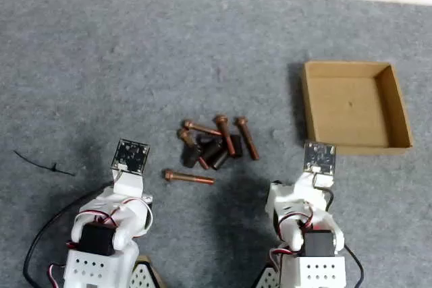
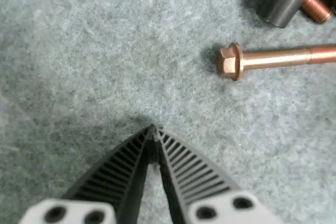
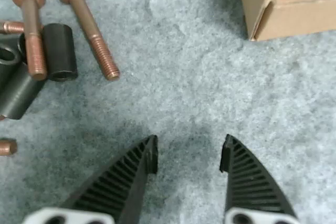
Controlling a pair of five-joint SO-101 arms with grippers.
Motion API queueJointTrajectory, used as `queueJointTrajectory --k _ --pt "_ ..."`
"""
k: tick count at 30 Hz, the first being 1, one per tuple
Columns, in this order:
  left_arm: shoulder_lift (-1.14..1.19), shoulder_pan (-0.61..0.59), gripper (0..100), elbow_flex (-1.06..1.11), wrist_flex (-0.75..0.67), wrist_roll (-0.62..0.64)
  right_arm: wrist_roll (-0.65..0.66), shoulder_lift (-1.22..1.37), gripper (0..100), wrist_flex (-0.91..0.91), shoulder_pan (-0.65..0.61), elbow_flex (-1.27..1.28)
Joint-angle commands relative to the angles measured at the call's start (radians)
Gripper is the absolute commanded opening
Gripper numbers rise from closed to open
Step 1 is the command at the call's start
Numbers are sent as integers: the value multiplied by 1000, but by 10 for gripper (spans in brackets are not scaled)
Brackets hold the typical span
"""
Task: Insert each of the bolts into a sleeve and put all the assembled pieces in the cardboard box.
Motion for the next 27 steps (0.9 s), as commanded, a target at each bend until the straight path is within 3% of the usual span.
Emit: queueJointTrajectory --k 1,19,23,27 --pt "-12 2 7 21 5 -8 -2 -13 190 4 4 159" --pt "-12 42 7 21 5 -3 -3 -21 190 5 12 159" --pt "-12 82 7 21 5 -8 -3 -21 190 5 71 159" --pt "-12 -39 7 5 8 -9 -5 -22 190 -5 153 159"
